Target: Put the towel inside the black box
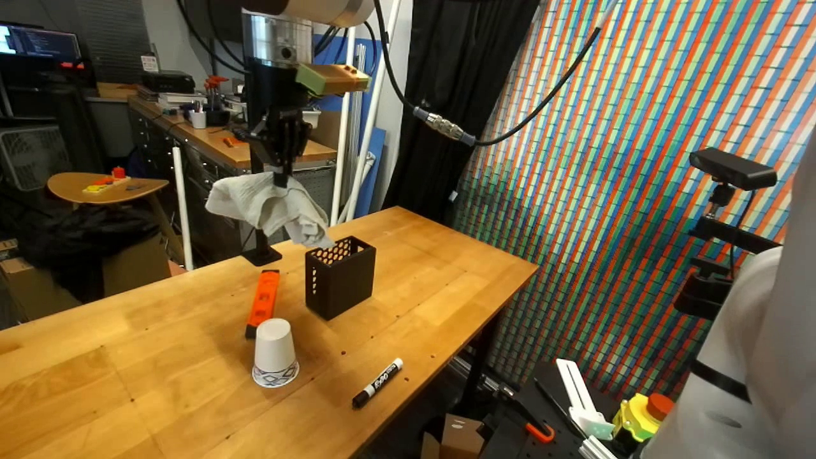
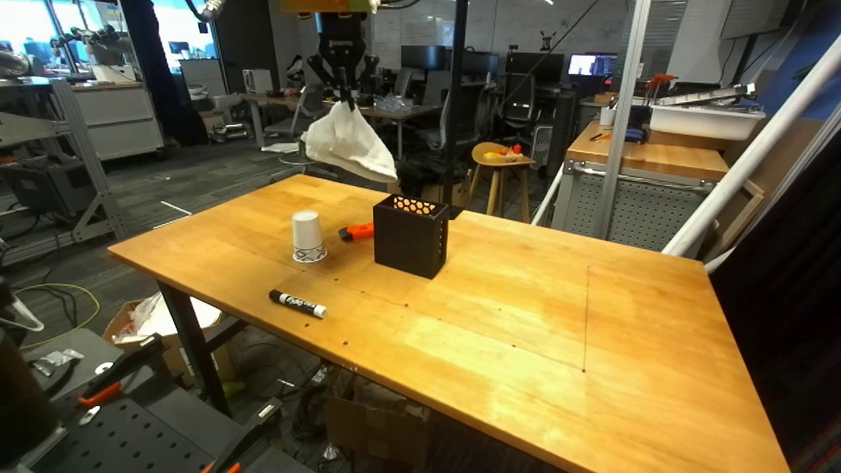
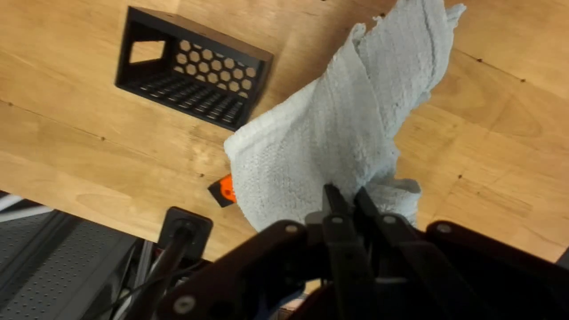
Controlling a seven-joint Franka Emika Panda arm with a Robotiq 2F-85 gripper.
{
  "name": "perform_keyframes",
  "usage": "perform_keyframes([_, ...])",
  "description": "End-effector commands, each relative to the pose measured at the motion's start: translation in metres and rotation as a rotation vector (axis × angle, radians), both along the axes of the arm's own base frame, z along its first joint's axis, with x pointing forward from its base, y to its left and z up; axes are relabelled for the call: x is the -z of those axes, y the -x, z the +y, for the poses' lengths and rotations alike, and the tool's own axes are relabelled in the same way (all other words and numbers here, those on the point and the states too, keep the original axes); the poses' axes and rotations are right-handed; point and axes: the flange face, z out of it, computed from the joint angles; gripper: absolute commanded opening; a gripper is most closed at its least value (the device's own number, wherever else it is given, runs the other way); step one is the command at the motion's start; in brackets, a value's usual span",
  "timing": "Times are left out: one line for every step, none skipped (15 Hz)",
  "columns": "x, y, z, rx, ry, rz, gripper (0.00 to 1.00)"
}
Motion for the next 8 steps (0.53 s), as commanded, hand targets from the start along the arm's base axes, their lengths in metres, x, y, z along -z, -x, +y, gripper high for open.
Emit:
perform_keyframes([-0.01, -0.014, -0.049, 0.01, 0.005, -0.018, 0.02])
perform_keyframes([-0.009, -0.015, -0.061, 0.014, 0.006, -0.019, 0.02])
perform_keyframes([-0.007, -0.017, -0.071, 0.018, 0.007, -0.016, 0.02])
perform_keyframes([-0.002, -0.019, -0.081, 0.022, 0.008, -0.013, 0.02])
perform_keyframes([0.001, -0.02, -0.087, 0.026, 0.008, -0.008, 0.02])
perform_keyframes([0.008, -0.022, -0.094, 0.03, 0.007, -0.002, 0.02])
perform_keyframes([0.014, -0.024, -0.099, 0.033, 0.009, 0.003, 0.02])
perform_keyframes([0.022, -0.027, -0.103, 0.039, 0.006, 0.011, 0.02])
